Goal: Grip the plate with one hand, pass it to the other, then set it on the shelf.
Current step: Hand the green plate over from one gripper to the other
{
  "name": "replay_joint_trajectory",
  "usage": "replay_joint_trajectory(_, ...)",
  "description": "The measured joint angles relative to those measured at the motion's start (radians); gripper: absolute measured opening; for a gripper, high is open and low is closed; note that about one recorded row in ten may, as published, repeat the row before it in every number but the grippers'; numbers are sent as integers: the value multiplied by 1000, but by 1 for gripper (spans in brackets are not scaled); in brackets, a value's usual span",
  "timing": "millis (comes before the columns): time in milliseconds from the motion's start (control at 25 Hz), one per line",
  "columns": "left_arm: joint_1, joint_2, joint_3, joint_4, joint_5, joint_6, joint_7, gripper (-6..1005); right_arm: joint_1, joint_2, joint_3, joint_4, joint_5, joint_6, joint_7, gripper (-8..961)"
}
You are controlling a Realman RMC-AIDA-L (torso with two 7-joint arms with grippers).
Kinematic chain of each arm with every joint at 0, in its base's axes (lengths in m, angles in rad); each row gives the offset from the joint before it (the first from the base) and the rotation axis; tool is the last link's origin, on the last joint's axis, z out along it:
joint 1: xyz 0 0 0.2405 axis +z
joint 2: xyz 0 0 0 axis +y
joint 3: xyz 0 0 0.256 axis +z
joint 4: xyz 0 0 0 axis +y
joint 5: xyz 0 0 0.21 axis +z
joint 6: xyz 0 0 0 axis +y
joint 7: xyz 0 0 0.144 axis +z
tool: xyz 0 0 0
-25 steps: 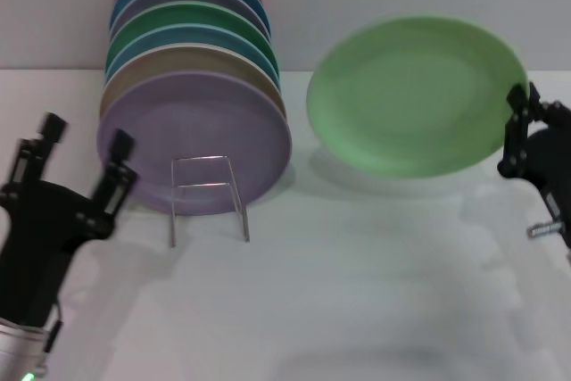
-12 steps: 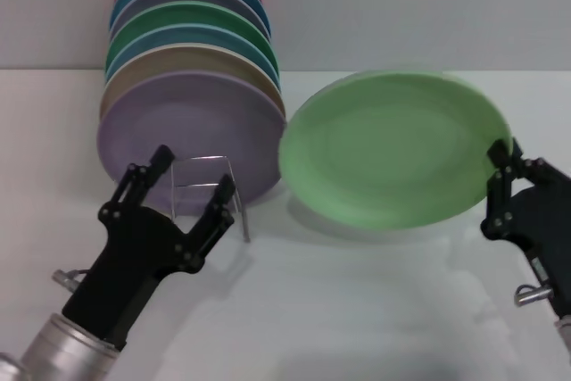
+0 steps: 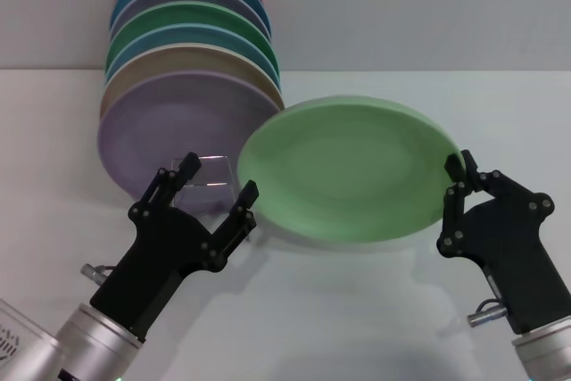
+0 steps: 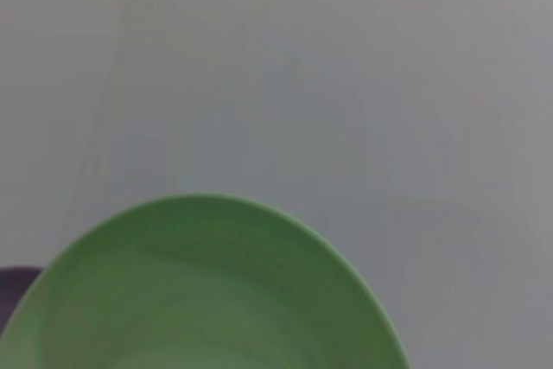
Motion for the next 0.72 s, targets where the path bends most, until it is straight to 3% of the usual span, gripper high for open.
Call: replay_joint_trajectory(720, -9, 0, -25, -6, -6, -49, 33, 758, -13, 0, -81, 59, 74, -1, -146, 44)
